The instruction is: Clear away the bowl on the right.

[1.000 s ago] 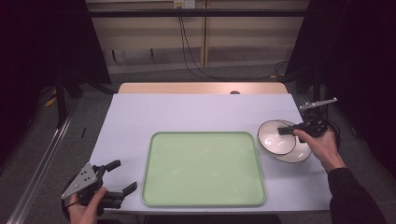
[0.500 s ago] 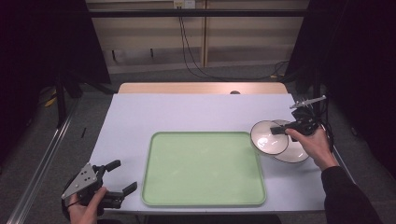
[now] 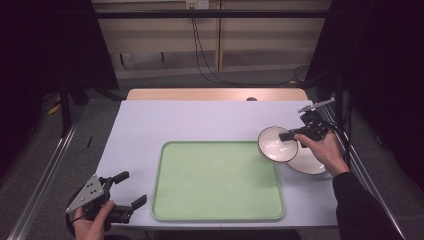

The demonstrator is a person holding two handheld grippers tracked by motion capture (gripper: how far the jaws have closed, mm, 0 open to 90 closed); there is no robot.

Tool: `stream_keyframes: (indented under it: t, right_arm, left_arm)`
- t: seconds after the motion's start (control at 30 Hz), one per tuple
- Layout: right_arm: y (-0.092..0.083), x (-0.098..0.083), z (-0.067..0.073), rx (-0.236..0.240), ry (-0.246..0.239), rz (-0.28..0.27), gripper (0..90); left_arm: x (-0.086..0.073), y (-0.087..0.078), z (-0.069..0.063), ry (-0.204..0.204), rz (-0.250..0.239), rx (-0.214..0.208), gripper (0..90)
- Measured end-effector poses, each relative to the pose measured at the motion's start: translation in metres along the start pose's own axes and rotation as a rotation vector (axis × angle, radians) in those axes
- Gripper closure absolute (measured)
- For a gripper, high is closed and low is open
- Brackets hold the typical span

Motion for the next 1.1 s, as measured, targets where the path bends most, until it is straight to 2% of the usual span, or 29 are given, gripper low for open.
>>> stream_keyframes:
  t: [0.23,0.43,0.47,0.53,0.8,1.1]
  right_arm:
    - [0.007,0.009,0.002,0.008,0.004,-0.002,82.4]
    - [0.024,0.017,0.006,0.015,-0.004,0.013,82.4]
    - [0.026,0.018,0.007,0.011,0.0,0.013,82.4]
    - [0.03,0.019,0.007,0.018,0.003,0.015,82.4]
    - [0.044,0.022,0.009,0.015,0.017,0.024,82.3]
    - [0.052,0.023,0.008,0.008,0.033,0.021,82.2]
  left_arm:
    - [0.0,0.0,0.0,0.002,0.002,0.0,1.5]
    - [0.0,0.0,0.001,0.007,0.002,-0.01,1.5]
    - [0.0,-0.001,0.001,0.004,0.003,0.0,1.6]
    - [0.0,0.0,0.001,0.004,-0.003,-0.012,1.5]
    - [0.0,0.0,0.0,0.0,0.0,-0.002,1.6]
    - [0.0,0.0,0.001,0.003,0.002,-0.001,1.6]
Point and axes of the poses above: each handheld gripper's, and its own axes: y roughly forward along the jaws, x roughly out of its top, z roughly to its left, the point moved 6 cm from there along y, roughly forward along the jaws, and after that the axes turned 3 degrees about -x, right-handed, at the moved point
